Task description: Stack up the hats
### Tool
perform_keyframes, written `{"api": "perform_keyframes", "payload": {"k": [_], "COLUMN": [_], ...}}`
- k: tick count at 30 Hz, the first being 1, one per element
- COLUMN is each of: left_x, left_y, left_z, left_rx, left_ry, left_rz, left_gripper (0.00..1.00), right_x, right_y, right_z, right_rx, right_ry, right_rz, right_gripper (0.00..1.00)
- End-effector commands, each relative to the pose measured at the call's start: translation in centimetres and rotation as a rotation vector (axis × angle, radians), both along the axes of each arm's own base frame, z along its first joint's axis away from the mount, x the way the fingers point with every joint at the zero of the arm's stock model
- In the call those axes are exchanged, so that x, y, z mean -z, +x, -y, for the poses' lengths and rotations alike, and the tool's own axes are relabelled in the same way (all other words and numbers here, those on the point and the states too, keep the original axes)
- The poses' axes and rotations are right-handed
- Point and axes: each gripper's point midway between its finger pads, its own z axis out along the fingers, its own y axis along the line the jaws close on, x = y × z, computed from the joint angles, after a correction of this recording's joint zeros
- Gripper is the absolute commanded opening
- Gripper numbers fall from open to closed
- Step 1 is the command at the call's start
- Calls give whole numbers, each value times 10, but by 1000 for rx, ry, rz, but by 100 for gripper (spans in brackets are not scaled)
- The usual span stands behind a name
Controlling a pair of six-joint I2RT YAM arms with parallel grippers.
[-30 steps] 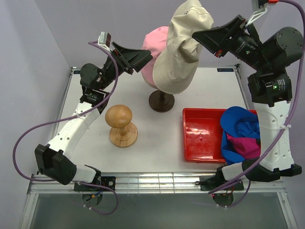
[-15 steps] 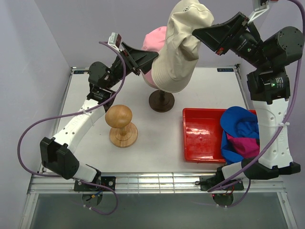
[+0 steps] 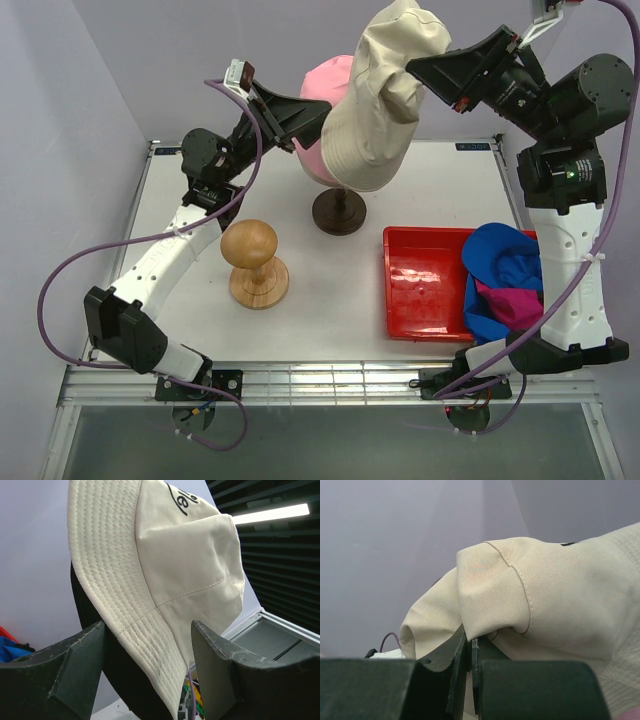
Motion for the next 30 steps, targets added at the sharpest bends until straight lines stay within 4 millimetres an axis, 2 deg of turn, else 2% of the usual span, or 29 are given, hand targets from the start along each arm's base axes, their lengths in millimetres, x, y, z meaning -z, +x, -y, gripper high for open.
{"api": "perform_keyframes", "payload": {"k": [1, 4, 8, 13, 18, 22, 23, 30], "left_x": [-24, -25, -26, -23, -22, -20, -17, -6], "left_y": [-18, -15, -6, 6, 16, 33, 40, 79], "left_z": [-4, -2, 4, 10, 9, -1, -2, -20], "left_rx": [35, 36, 37, 33, -9, -53, -60, -147], "left_ry": [-37, -29, -20, -14, 10, 29, 37, 67], "left_rz": [64, 69, 84, 80, 100, 101, 92, 92], "left_gripper": [74, 69, 49, 35, 19, 3, 0, 0], "right_x": [-12, -10, -4, 1, 6, 12, 13, 26], "right_y": [-3, 1, 8, 15, 25, 39, 43, 74], "right_z": [6, 8, 9, 13, 16, 18, 19, 20], "right_rx": [33, 52, 71, 104, 137, 177, 190, 237], "right_ry": [8, -1, -16, -36, -44, -58, -56, -35], "right_rz": [68, 63, 49, 45, 28, 7, 0, -58], "right_gripper": [8, 8, 8, 8, 8, 8, 8, 8]}}
